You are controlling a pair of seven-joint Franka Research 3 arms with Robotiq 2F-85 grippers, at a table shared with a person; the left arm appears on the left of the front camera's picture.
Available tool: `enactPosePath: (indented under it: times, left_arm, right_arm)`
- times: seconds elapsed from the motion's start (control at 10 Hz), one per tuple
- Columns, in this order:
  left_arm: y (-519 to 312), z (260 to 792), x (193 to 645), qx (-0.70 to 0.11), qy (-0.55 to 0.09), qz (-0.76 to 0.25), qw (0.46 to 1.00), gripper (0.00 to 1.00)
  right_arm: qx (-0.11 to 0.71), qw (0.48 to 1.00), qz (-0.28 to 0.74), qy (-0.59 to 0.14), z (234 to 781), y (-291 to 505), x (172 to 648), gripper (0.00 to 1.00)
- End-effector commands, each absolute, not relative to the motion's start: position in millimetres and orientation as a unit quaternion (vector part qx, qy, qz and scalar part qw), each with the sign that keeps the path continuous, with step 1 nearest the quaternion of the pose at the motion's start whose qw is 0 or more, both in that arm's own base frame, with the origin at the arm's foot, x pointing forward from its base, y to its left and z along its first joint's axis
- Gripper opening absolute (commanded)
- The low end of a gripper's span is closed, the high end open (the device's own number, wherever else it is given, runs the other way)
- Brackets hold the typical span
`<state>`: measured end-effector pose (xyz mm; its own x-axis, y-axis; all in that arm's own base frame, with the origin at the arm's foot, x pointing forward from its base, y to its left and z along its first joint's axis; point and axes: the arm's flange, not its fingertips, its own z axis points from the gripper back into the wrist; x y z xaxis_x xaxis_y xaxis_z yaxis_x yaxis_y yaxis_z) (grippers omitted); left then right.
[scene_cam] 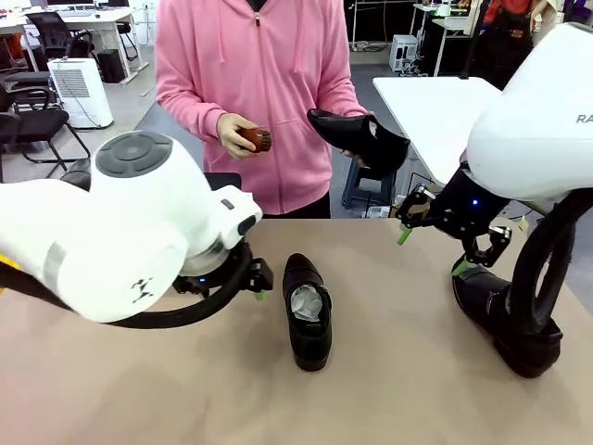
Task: Organize the shoes by placing them on the stand.
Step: Place the Shoe from the middle of the table onto the Shoes Stand.
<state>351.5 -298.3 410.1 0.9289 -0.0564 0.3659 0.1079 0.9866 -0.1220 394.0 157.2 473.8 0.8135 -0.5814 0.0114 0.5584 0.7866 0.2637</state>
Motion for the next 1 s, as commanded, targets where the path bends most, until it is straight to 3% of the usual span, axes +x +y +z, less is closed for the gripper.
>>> enactPosePath:
  times: [0.0,0.3,0.6,0.9]
  left_arm:
    - [-320.2,415.6,354.1,-0.087,-0.183,-0.018,0.979,1.0]
    - [-339.5,392.1,370.0,-0.117,-0.11,-0.022,0.987,1.0]
    - [-349.2,380.5,380.9,-0.135,-0.087,-0.028,0.987,1.0]
    - [-349.1,373.9,390.8,-0.126,-0.089,-0.017,0.988,1.0]
  right_arm:
    - [0.125,0.947,-0.291,-0.05,474.1,162.0,394.2,1.0]
    - [0.125,0.947,-0.291,-0.05,474.1,162.0,394.2,1.0]
    - [0.122,0.946,-0.296,-0.046,472.9,161.5,392.6,1.0]
    - [0.068,0.965,-0.25,-0.034,475.2,168.8,365.1,1.0]
